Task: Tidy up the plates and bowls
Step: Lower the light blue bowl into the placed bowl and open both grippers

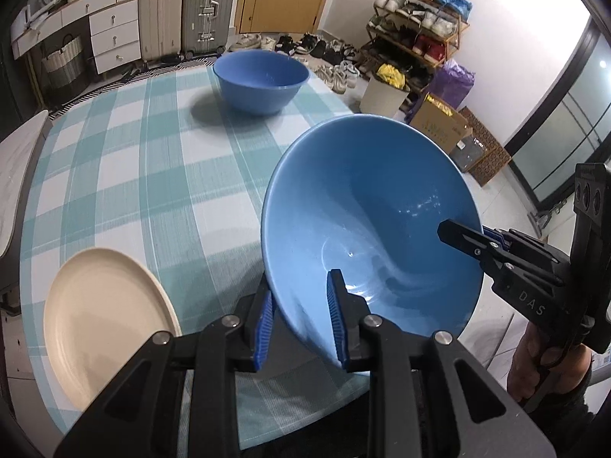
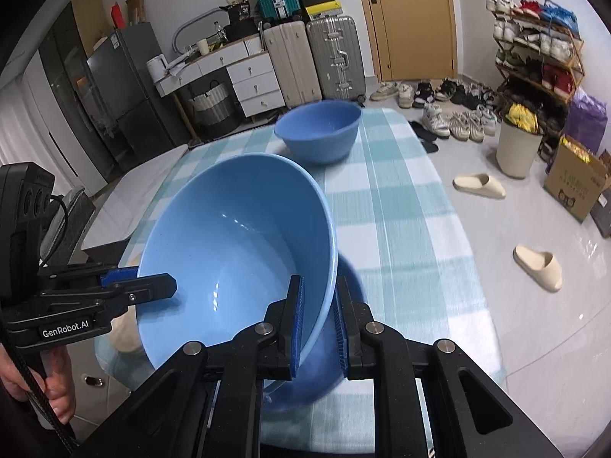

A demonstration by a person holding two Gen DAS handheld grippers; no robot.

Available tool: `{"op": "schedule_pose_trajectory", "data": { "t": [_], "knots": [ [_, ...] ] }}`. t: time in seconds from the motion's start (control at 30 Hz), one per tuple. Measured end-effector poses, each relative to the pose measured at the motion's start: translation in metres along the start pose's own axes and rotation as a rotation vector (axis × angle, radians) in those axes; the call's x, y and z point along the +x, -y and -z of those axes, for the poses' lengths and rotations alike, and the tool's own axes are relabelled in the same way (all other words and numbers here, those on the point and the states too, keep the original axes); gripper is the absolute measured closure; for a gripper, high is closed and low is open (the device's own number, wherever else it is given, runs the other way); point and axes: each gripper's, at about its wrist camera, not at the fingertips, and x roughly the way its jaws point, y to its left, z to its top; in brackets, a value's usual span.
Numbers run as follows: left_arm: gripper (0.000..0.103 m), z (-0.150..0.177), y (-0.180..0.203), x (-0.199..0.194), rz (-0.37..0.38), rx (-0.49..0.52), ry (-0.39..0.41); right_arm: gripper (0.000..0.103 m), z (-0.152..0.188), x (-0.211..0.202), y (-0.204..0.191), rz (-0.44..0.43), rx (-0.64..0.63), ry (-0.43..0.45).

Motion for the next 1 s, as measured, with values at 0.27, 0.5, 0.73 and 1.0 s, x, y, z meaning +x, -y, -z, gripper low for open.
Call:
{"op": "schedule_pose_trajectory", "data": {
  "t": [0.27, 0.5, 0.73, 1.0],
  "knots": [
    [0.079, 0.015, 0.009, 0.014, -0.094, 0.051, -0.010, 0.088, 0.022, 0.014, 0.002, 0.000, 0.014, -0.027],
    [0.079, 0.021, 0.011, 0.031, -0.150, 0.086, -0.033, 0.088, 0.025, 0.022, 0.002, 0.036, -0.012, -0.033],
    [0.078, 0.023, 0.002, 0.042, -0.148, 0.066, -0.041, 0.088, 0.024, 0.023, 0.003, 0.052, -0.025, -0.036],
    [0.073, 0.023, 0.002, 0.041, -0.153, 0.068, -0.028, 0.088, 0.021, 0.020, 0.004, 0.047, -0.028, -0.025]
  ]
}}
